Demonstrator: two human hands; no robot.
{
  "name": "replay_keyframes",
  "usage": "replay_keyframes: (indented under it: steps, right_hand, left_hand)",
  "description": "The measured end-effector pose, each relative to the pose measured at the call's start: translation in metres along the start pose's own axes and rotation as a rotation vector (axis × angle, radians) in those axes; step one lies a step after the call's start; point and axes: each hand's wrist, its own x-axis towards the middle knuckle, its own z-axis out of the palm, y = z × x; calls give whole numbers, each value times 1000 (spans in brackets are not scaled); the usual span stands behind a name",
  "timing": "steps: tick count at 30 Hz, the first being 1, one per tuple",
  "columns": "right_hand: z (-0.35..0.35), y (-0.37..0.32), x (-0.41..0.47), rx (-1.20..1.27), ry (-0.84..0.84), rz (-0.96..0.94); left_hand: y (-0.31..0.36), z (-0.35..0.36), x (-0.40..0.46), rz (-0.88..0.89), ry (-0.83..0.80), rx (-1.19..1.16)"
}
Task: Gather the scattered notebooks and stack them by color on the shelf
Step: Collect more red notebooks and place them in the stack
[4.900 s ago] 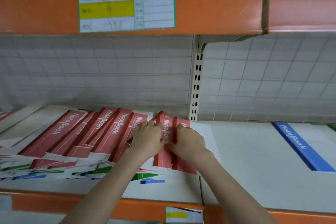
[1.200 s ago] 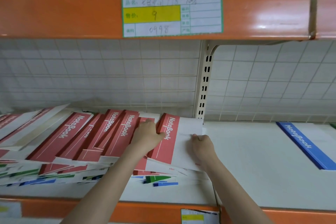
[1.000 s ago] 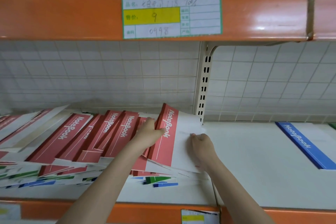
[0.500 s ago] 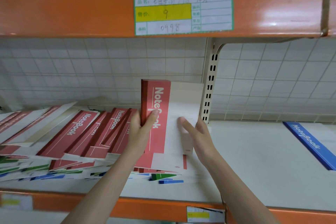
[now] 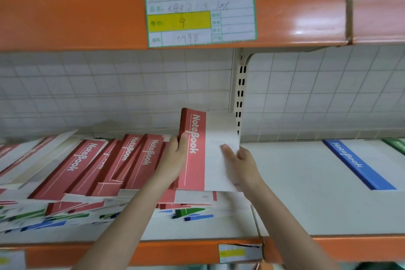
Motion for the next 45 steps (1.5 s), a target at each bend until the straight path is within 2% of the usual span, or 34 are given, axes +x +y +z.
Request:
replay_keyframes:
  steps: [3,11,25,29,33,37,45]
  right_hand:
    - [-20,2,-8,-34,28,161]
    - [-114,12,-58,-217,351,275]
    - [-332,45,-204,-284,923,408]
    - [-391,57,-244,-383,962,509]
    - [-442,69,-272,-375,997,524]
    - [-481,77,-288,-369,1019,519]
    - [-548,84,-292,-344,1064,495]
  left_hand:
    - [5,17,-4,-50,-73,49]
    - [26,115,-23,-192,-371,-63]
    - [116,341,-156,-133,-949,-90]
    - [138,403,-205,-60,-993,-97]
    - [152,450,-240,-22,-1052,-36]
    - [165,483,-262,-66,-1113,-42]
    - [192,546,-281,-24,-1087,-37]
